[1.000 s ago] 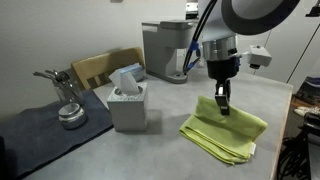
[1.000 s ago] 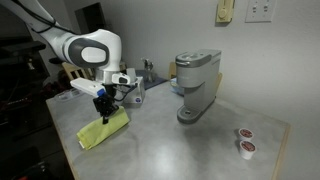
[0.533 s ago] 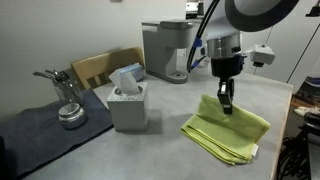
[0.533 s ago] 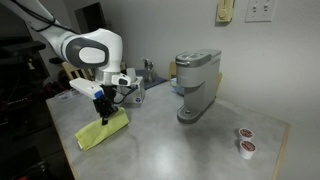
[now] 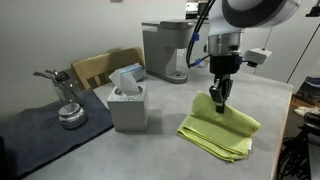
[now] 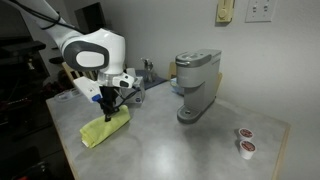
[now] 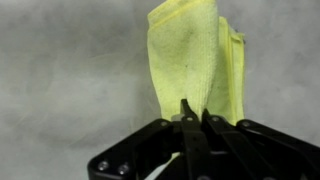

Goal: Unfold the yellow towel from left to right

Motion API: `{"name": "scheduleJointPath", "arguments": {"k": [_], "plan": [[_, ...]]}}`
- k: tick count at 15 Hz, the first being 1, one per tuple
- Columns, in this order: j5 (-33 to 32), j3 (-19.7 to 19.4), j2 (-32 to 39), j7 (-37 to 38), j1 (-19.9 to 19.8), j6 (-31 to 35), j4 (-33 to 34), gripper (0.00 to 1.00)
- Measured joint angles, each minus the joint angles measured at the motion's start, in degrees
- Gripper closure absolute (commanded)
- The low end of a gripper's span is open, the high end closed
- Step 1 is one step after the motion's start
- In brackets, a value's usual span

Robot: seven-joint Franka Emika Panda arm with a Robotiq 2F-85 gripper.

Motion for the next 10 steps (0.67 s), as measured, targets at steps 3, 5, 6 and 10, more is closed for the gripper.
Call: {"name": "scheduleJointPath", "arguments": {"k": [3, 5, 6, 10], "plan": [[0.41, -0.08, -0.07, 0.00, -0.49, 0.52, -0.07, 0.99], [0.36, -0.34, -0.33, -0.03, -0.75, 0.57, -0.22, 0.99], [0.30, -0.61, -0.55, -0.07, -0.81, 0.57, -0.36, 0.99], [-0.39, -1.78, -1.65, -0.68, -1.11, 0.57, -1.05, 0.99]]}}
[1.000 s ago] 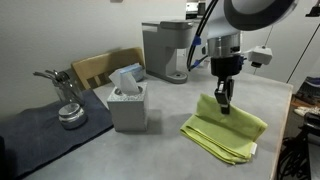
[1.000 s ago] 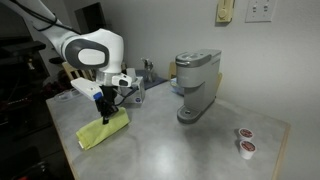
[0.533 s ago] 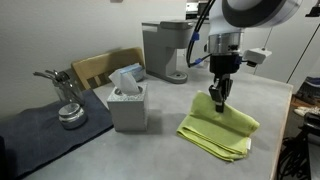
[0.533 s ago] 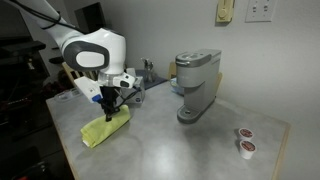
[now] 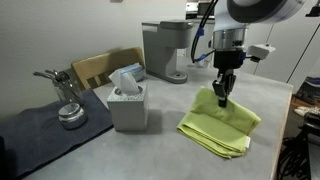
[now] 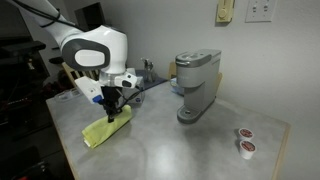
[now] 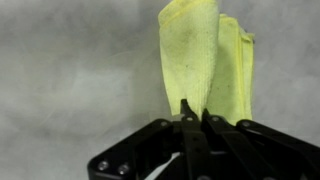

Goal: Unfold the yellow towel from left to right

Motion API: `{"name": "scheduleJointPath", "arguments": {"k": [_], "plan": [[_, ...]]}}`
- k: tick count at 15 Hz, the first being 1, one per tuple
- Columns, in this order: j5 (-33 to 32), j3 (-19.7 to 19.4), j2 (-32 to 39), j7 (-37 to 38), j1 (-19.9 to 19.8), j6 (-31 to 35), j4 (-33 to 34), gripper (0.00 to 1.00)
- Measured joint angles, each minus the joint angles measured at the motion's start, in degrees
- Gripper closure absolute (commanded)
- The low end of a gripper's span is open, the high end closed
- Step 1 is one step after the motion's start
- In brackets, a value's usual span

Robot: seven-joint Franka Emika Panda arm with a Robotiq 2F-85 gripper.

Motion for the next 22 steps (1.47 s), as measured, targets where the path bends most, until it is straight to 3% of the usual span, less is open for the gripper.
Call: {"name": "scheduleJointPath", "arguments": {"k": [3, 4, 6, 9, 13, 16, 17, 18, 20, 22], "plan": [[-0.77, -0.90, -0.48, -1.17, -0.30, 0.00, -0.26, 0.92], [-0.98, -1.19, -0.57, -1.87, -0.46, 0.00, -0.31, 0.69], [-1.12, -1.63, -0.66, -3.83, -1.03, 0.00, -0.39, 0.64], [-1.13, -2.23, -0.66, -7.72, -2.17, -0.03, -0.51, 0.44], [-1.47, -3.28, -0.68, -13.37, -4.10, -0.07, -0.69, 0.34], [-1.49, -4.23, -0.74, -18.02, -5.77, -0.07, -0.71, 0.34], [-1.49, -4.52, -0.79, -19.55, -6.42, -0.07, -0.71, 0.23], [-1.47, -4.78, -0.85, -20.97, -7.07, -0.07, -0.70, 0.22], [-1.31, -5.27, -1.02, -23.63, -8.33, -0.08, -0.51, 0.02], [-1.31, -5.99, -1.36, -24.38, -9.25, -0.87, 0.20, 0.00]]}}
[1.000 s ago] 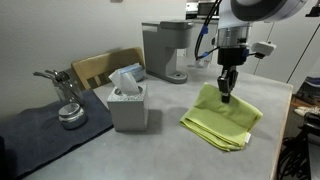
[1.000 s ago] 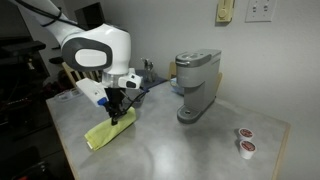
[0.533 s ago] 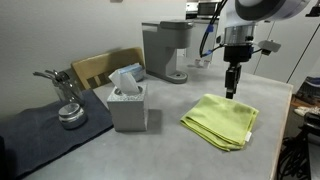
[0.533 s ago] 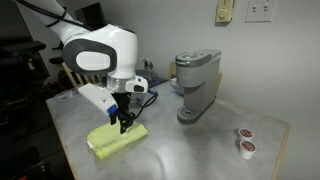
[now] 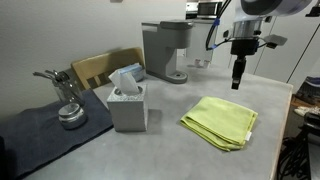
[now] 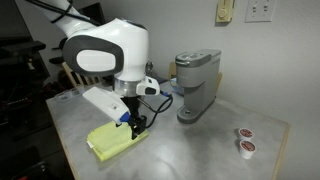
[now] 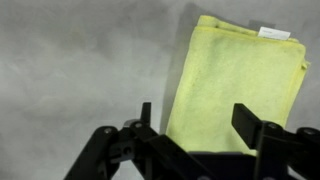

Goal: Unfold the yellow towel from left to right

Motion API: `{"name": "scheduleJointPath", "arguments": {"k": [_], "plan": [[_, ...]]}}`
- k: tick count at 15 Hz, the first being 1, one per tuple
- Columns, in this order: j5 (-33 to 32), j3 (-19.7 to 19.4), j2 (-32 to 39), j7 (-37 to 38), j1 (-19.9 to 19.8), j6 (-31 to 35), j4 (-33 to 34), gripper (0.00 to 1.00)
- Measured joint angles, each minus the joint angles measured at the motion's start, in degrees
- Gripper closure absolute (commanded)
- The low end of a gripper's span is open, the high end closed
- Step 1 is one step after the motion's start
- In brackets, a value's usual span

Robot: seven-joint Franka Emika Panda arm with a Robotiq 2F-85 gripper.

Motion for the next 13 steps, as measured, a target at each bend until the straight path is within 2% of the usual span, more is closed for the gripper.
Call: {"name": "scheduleJointPath", "arguments": {"k": [3, 8, 11, 13], "plan": [[-2.62, -2.18, -2.27, 5.30, -0.33, -4.89, 2.06, 0.00], [-13.30, -5.78, -10.22, 18.19, -0.44, -14.06, 5.39, 0.00], [-19.39, -7.02, -14.18, 22.32, -0.62, -14.71, 5.43, 0.00], [-21.05, -7.44, -15.55, 22.93, -0.77, -14.82, 5.05, 0.00]]}}
